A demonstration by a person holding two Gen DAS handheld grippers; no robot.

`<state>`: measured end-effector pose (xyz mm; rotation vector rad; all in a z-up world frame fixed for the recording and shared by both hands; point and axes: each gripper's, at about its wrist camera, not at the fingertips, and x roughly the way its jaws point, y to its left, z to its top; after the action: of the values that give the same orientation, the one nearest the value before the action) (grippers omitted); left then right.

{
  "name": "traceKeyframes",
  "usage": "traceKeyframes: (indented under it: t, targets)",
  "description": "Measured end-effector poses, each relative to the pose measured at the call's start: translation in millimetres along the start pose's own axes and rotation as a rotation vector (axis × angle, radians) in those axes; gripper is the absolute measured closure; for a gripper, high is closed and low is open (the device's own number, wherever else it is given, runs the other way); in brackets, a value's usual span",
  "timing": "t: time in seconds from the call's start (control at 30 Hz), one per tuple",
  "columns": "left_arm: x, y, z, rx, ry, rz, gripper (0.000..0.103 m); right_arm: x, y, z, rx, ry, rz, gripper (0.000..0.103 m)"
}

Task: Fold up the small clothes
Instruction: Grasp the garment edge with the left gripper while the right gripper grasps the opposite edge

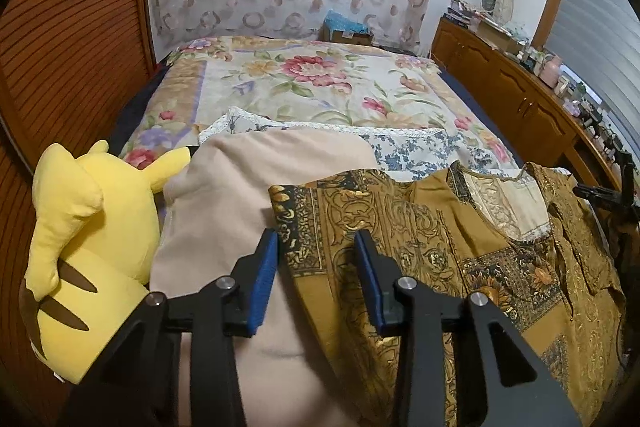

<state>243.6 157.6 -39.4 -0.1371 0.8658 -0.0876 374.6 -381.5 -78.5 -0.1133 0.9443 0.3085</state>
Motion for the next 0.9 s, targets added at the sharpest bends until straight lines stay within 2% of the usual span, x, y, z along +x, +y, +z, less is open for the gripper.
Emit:
traceKeyframes:
  t: [0.13, 0.23, 0.27, 0.33, 0.4, 0.53, 0.63, 0.9]
  targets:
    - [1, -1, 0, 0.001, 0.001, -0.003, 0.069, 0, 1, 1, -0.002, 0.0, -0.003, 0.069]
    - [2, -2, 0, -0.003, 0.007, -0.017, 0.093, 1, 2, 1, -0.008, 0.0, 0.005, 0.069]
    - [2, -4, 0, -0.003, 0.009, -0.025, 0.099, 0, 6, 1, -0.027, 0.0, 0.012, 0.077]
    - [-1, -11, -2, 0.011, 0.008, -0.009, 0.102, -1, 14, 1, -0.075, -0.003, 0.032, 0.099]
    - [-10, -16, -3, 0.021, -0.019, -0.015, 0.103, -5, 20, 0, -0.093, -0.015, 0.045, 0.101]
    - [-43, -37, -9, 0.039, -0.103, -0.044, 0.103, -32, 33, -1, -0.1, -0.095, 0.068, 0.101]
    - [-68, -49, -15, 0.062, -0.156, -0.052, 0.103, -67, 44, -3, -0.117, -0.171, 0.101, 0.102]
    - [-134, -65, -41, 0.092, -0.256, -0.07, 0.103, -150, 63, -17, -0.161, -0.294, 0.118, 0.102]
